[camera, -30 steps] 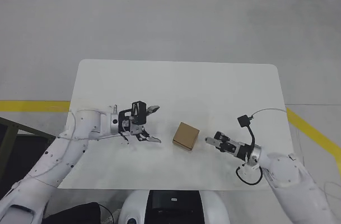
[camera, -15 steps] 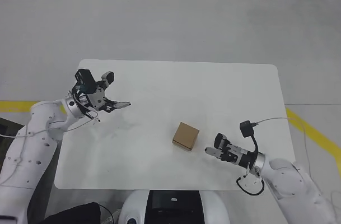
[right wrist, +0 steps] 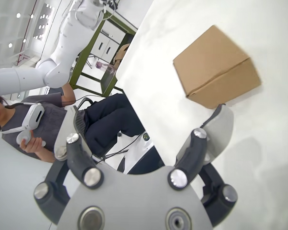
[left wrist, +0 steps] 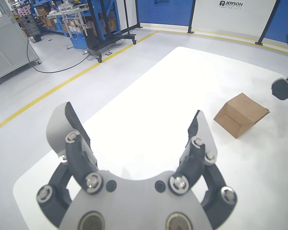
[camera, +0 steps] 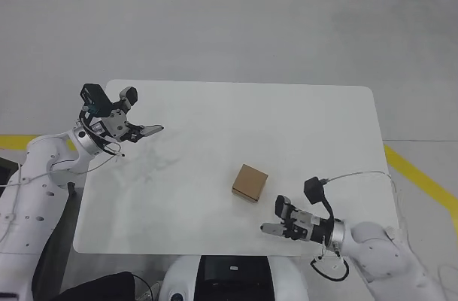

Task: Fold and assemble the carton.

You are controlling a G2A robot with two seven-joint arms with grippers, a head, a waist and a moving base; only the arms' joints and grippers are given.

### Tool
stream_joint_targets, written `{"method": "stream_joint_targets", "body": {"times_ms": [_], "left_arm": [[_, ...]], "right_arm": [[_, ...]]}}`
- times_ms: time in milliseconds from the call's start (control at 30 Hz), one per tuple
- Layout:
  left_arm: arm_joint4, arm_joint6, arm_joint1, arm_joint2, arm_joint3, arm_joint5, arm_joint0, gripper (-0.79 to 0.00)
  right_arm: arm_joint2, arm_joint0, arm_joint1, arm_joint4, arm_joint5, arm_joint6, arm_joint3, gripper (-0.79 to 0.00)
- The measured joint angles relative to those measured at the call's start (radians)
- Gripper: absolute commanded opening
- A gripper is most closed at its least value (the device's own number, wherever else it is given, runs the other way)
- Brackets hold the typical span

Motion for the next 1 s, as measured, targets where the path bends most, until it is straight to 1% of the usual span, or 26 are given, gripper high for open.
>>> {"method": "stream_joint_targets", "body": {"times_ms": [100, 200, 400, 533, 733, 1000], "left_arm": [[0.0, 0.0, 0.0, 0.0, 0.0, 0.0, 0.0, 0.0], [0.0, 0.0, 0.0, 0.0, 0.0, 0.0, 0.0, 0.0], [0.0, 0.0, 0.0, 0.0, 0.0, 0.0, 0.0, 0.0], [0.0, 0.0, 0.0, 0.0, 0.0, 0.0, 0.0, 0.0], [0.0, 0.0, 0.0, 0.0, 0.0, 0.0, 0.0, 0.0], [0.0, 0.0, 0.0, 0.0, 0.0, 0.0, 0.0, 0.0]], "right_arm": [[-0.059, 0.028, -0.004, 0.009, 0.024, 0.049, 0.0, 0.0], [-0.123, 0.074, -0.012, 0.006, 0.042, 0.069, 0.022, 0.0], [-0.233, 0.179, -0.033, 0.002, 0.069, 0.077, 0.101, 0.0], [-0.276, 0.241, -0.045, 0.009, 0.091, 0.068, 0.156, 0.0], [-0.263, 0.271, -0.048, 0.014, 0.117, 0.025, 0.187, 0.0], [-0.184, 0.277, -0.039, -0.022, 0.133, -0.041, 0.196, 0.0]]}}
